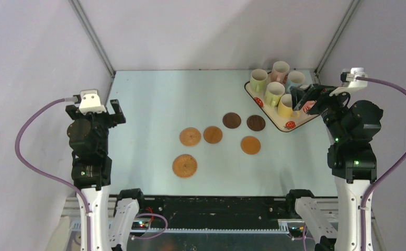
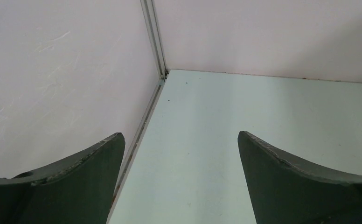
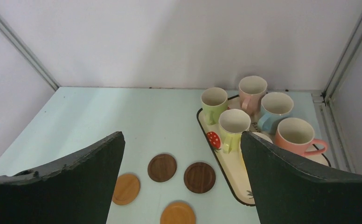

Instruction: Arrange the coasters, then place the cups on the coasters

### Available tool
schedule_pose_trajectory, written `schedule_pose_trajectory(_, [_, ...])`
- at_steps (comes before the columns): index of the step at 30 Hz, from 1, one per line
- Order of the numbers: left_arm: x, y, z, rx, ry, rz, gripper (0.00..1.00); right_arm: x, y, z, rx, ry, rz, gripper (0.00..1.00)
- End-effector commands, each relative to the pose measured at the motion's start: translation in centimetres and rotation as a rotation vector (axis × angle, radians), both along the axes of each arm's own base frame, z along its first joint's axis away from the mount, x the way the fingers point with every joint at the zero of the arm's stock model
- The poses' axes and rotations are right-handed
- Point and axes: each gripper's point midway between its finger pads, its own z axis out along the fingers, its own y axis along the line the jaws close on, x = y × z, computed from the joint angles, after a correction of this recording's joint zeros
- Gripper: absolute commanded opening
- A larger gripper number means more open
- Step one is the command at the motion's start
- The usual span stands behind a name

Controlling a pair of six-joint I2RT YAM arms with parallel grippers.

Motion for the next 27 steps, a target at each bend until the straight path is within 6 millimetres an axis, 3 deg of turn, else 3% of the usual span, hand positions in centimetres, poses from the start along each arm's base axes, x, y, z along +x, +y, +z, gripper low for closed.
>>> schedule_pose_trajectory(1, [0.2, 0.2, 0.9, -0.007, -0.045, 0.009, 0.99, 0.1, -0.2, 2.0, 0.016, -0.054, -0.022, 1.00])
schedule_pose_trajectory(8, [0.9, -0.5, -0.3, 0.058, 0.013, -0.057, 0.98, 0.4, 1.3, 1.1, -0.082, -0.037, 0.085, 1.00])
schedule_pose_trajectory(13, [0.6, -0.7, -1.6, 0.144, 0.098, -0.091, 0.98, -0.6, 5.6, -1.1, -0.105, 0.026, 0.345, 1.00])
schedule_pose_trajectory(17, [0.8, -2.2, -5.8, 0.192, 0.208, -0.214, 0.98, -1.3, 6.9, -2.9, -0.191, 0.021, 0.396, 1.00])
schedule_pose_trajectory(20, [0.6, -4.4, -10.1, 0.209, 0.307, -0.372, 0.98, -0.6, 6.4, -4.4, -0.224, 0.036, 0.351, 1.00])
schedule_pose_trajectory(27, [-1.3, -6.5, -15.5, 0.295, 0.435, -0.557, 0.98, 0.0, 7.3, -6.9, -0.229, 0.044, 0.381, 1.00])
